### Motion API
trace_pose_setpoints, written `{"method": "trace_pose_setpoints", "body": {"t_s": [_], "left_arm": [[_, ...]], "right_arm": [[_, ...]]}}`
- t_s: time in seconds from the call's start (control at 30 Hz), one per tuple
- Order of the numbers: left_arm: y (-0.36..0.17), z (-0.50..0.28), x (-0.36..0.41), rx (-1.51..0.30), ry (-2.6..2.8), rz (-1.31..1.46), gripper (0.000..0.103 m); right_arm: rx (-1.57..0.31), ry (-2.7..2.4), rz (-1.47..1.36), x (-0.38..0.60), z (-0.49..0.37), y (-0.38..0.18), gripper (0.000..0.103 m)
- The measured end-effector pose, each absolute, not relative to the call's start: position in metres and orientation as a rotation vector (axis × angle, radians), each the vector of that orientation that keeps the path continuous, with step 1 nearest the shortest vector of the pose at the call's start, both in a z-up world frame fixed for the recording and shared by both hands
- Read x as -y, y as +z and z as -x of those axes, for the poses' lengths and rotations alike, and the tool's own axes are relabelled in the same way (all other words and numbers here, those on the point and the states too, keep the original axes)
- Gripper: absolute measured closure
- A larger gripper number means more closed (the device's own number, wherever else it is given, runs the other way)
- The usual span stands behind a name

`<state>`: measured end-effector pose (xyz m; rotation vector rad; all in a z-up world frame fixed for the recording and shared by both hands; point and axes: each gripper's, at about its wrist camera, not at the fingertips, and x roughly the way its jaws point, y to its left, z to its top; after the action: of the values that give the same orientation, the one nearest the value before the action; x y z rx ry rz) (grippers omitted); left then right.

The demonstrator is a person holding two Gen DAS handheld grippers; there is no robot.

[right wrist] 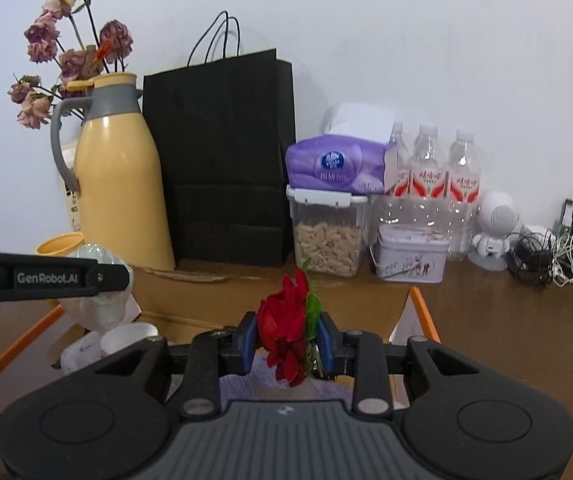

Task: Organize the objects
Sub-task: 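Carry the flower and sparkly bag into the box and open both grippers, then withdraw both grippers from the box back over the table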

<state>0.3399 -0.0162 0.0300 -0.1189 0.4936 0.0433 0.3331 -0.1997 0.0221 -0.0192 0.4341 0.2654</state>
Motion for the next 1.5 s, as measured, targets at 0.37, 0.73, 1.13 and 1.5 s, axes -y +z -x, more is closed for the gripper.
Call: {"method": "trace_pose_setpoints", "body": {"t_s": [0.37,0.73,1.13,1.5], "left_arm": [[0.036,-0.321,0.028,-0.392,0.062,0.031,0.000],[0.042,-0.314,0.024,-0.373,0.037,0.055,0.000],[0.052,-0.294,0.017,-0.337,0.017,0.062,0.000],[0.053,-0.254,0.006,-0.323,0.014,0.028,0.000]], "right_arm": [[-0.436,0.249,0.013,0.208,-0.329,0.021,0.006],[-0.429,0.248,0.015,0.209,-0.326,0.025,0.000],[-0.395,0.252,0.034,0.213,-0.308,0.034,0.000],[-0.352,0.264,0.087,0.215,-0.269,0.040,0.000]]}}
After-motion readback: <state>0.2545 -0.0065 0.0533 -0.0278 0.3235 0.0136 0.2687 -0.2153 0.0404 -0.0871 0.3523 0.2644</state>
